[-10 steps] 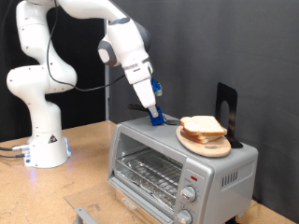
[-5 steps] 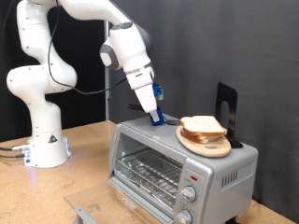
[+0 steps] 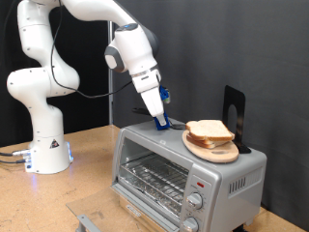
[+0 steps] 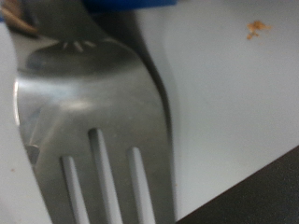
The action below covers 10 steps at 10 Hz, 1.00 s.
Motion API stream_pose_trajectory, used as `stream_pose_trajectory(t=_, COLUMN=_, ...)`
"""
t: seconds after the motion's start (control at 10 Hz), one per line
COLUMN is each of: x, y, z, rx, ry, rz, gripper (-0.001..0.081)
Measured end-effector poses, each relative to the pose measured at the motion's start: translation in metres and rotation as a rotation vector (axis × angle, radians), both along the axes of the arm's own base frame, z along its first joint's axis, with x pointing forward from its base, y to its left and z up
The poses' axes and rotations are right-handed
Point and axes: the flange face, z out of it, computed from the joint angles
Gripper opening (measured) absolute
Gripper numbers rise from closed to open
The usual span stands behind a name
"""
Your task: Make a piece of toast with the oven
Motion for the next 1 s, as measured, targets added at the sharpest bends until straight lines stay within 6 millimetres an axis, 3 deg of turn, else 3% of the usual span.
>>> stream_pose_trajectory(t=0.1, x=0.0, y=0.001, z=-0.002, rx=0.0, ry=0.01, rz=-0.006, gripper=0.0712)
stream_pose_trajectory(t=0.2, x=-0.001, y=0.002, z=-0.004, rx=-0.002, ry=0.021, rz=-0.014, gripper=0.0712)
stream_pose_trajectory(t=0.3, x=0.0, y=0.002, z=-0.006, rx=-0.003, ry=0.027, rz=-0.023, gripper=0.0523)
stream_pose_trajectory(t=0.4, x=0.0, y=0.003, z=-0.006, rx=-0.003, ry=0.031, rz=-0.033, gripper=0.0466)
stream_pose_trajectory(t=0.8, x=0.002, y=0.004, z=-0.004, rx=0.004, ry=0.037, rz=-0.053, gripper=0.0448)
stream_pose_trajectory(t=1.0, x=0.005, y=0.005, z=0.008, rx=0.054, ry=0.046, rz=-0.057, gripper=0.0448)
